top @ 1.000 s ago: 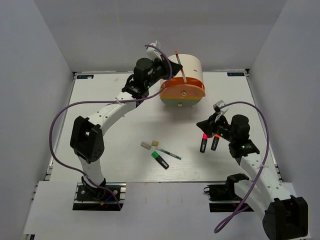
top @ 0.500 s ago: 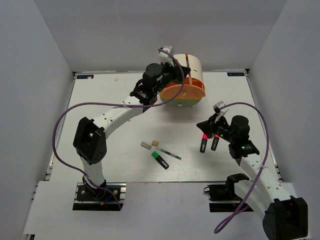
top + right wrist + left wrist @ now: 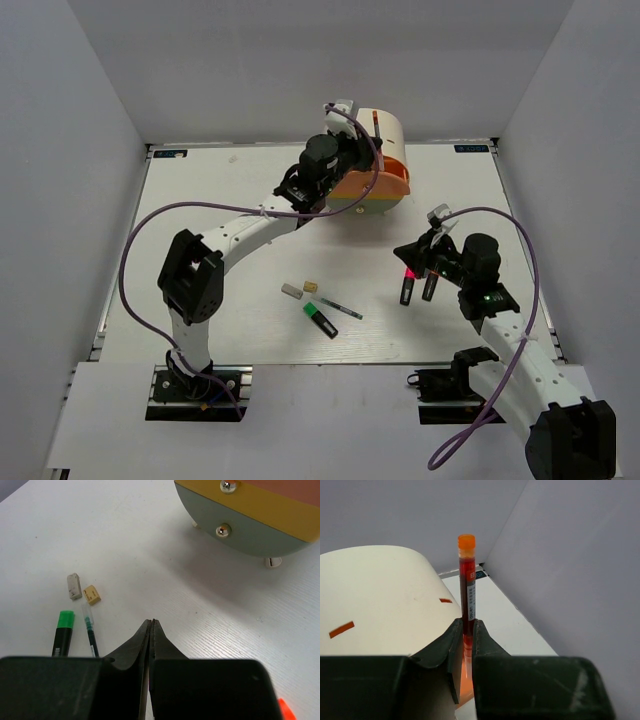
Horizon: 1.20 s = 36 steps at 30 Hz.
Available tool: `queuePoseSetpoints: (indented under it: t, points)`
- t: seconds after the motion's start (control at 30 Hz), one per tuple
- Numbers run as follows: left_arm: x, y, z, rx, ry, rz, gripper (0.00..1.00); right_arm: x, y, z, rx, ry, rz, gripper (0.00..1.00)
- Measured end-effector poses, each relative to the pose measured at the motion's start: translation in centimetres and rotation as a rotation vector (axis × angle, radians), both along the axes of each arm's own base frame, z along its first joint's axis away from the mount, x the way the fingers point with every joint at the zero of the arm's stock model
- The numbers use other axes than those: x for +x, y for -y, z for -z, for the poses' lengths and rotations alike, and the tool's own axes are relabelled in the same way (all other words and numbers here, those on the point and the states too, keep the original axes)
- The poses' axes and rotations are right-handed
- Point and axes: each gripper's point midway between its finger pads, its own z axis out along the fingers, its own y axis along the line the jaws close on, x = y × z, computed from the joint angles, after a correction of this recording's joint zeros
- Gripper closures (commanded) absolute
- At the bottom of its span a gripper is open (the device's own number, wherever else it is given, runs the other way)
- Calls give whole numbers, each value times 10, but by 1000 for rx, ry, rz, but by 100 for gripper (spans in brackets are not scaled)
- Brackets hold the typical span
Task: Sort the stationery into containers
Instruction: Place the pen in the storage box.
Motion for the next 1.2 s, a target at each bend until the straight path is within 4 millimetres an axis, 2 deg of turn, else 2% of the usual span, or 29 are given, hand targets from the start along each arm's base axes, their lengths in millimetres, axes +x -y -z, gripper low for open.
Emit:
queuePoseSetpoints:
  t: [0.17, 0.3, 0.4, 0.43, 0.5, 0.57, 0.67, 0.93, 1.07, 1.1, 1.2]
  points:
    - [3, -1, 6, 18, -3, -29, 93, -1, 0, 1, 0, -2, 0, 100]
    - [3, -1, 14, 43, -17, -41, 84, -1, 0, 1, 0, -1, 0, 100]
    - [4, -2, 15, 47, -17, -49, 71, -2, 1, 5, -1, -7, 1, 100]
    - [4, -2, 15, 49, -16, -51, 61, -3, 1, 6, -2, -10, 1, 100]
    - [3, -1, 16, 55, -14, -54, 51, -3, 1, 6, -3, -11, 1, 100]
    - [3, -1, 16, 54, -16, -56, 43, -3, 1, 7, -3, -11, 2, 100]
    - [2, 0, 17, 60, -17, -61, 37, -3, 1, 6, -3, -9, 2, 100]
    - [-1, 0, 15, 62, -15, -65, 34, -3, 1, 6, -6, -6, 1, 100]
    - [-3, -5, 5, 52, -6, -80, 31, -3, 1, 6, -9, -3, -1, 99]
    - [-5, -9, 0, 47, -2, -87, 31, -3, 1, 6, -9, -2, -1, 97]
    - [-15, -24, -20, 38, 13, -108, 31, -4, 1, 6, -12, 2, -10, 81]
